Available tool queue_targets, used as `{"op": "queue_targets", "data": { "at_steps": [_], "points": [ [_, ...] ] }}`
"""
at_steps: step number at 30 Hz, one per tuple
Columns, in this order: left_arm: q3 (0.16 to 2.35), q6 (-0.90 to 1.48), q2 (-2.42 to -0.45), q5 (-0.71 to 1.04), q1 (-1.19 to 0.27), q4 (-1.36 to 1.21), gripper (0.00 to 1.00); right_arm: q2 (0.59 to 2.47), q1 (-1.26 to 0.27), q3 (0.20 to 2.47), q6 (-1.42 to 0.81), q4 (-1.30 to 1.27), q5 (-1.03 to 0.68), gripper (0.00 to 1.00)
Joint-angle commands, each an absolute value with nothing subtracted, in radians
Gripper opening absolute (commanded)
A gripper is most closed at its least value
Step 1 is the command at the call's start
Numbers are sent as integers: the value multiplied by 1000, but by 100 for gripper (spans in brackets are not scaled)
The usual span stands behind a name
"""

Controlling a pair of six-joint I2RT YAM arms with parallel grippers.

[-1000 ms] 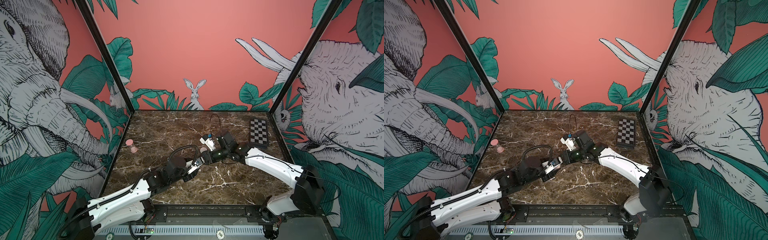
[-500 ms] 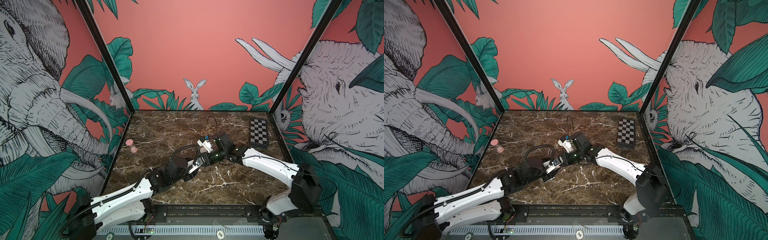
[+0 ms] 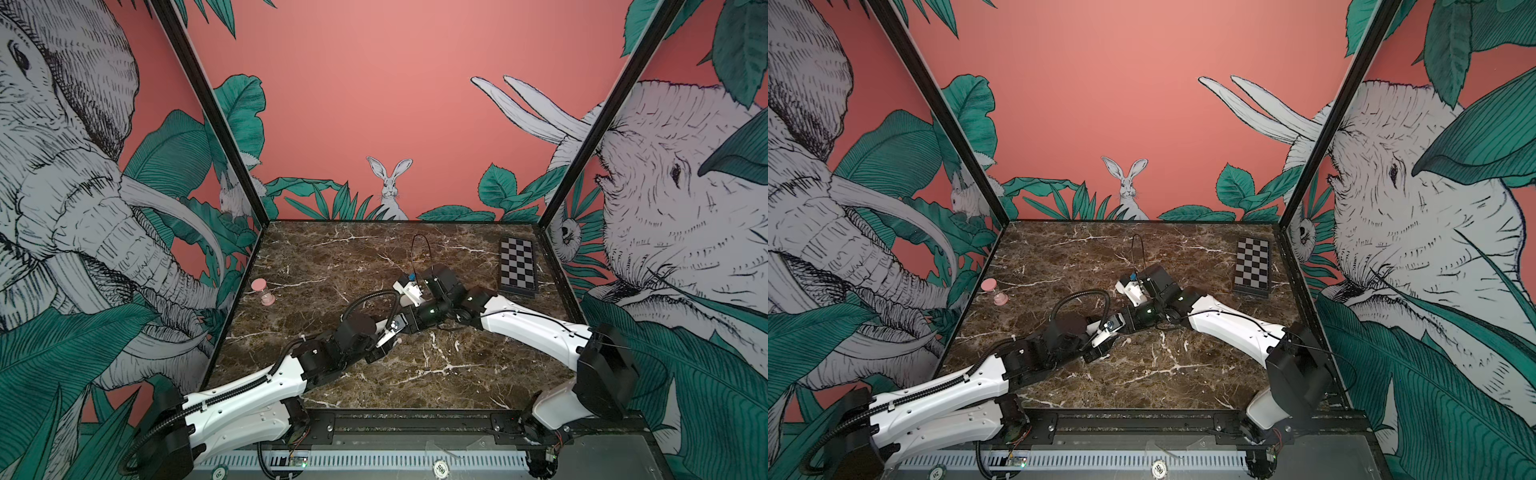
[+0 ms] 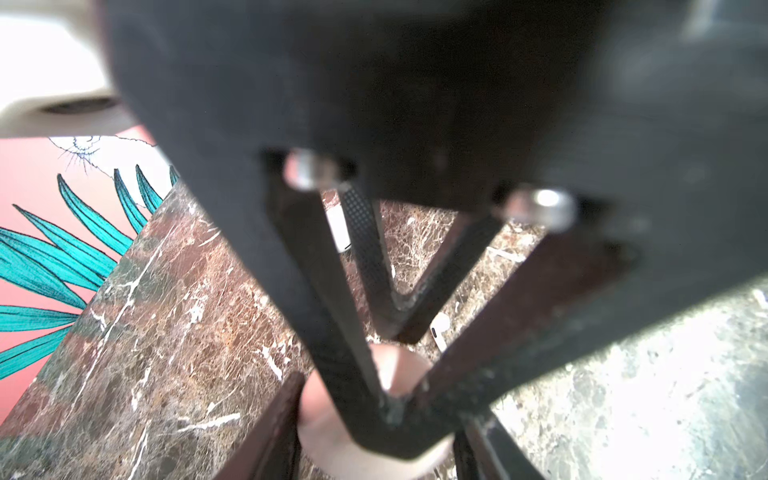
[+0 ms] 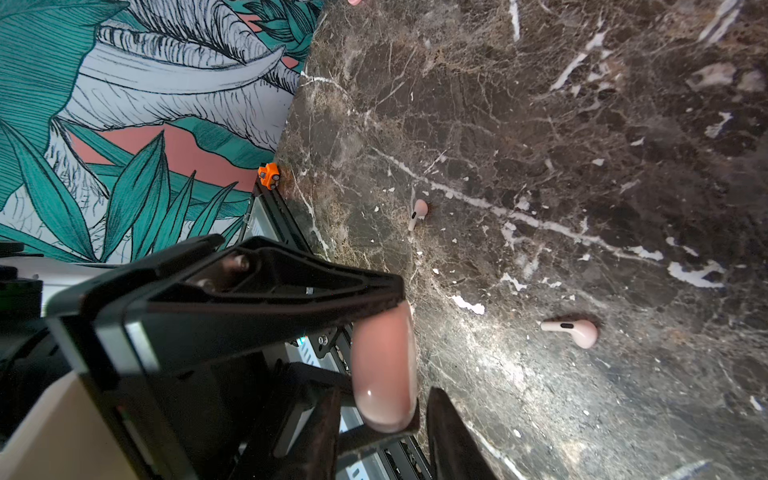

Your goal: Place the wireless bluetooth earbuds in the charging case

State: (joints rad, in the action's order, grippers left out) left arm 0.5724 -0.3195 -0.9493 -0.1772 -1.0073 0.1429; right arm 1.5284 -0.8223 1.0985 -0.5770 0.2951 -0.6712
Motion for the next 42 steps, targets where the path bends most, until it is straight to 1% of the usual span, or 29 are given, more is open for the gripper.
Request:
{"op": "queue_targets", "data": {
  "at_steps": [1,4,7,9,20,26,31,35,40,42],
  "points": [
    [584,-328,-947,-166,-1011,86,0,1547,-853,1093,-579,252,-679,33],
    [585,-325,-948,-167,-1011,86,0,1548,-854,1091,-587,237,-676,32],
    [586,-322,-949,-170,-1011,84,0,1559,-856,1091,-598,223,-681,38],
    [586,-319,-950,-167,-1011,85,0,1562,-858,1091,-601,216,-682,39],
    [619,-236,-948,-158,-1011,124,0,1501,-859,1048,-585,178,-655,38],
    [656,-194,-946,-144,-1011,172,0,1451,-856,1032,-562,191,-623,41],
    [663,-181,-938,-107,-1011,186,0,1432,-856,1006,-576,144,-639,41],
    [660,-179,-931,-84,-1011,185,0,1444,-855,1005,-592,127,-654,38],
    [661,-181,-932,-86,-1011,189,0,1447,-855,1005,-604,118,-655,27],
    [662,-180,-933,-98,-1011,187,0,1447,-856,1002,-609,110,-664,25]
  ]
}}
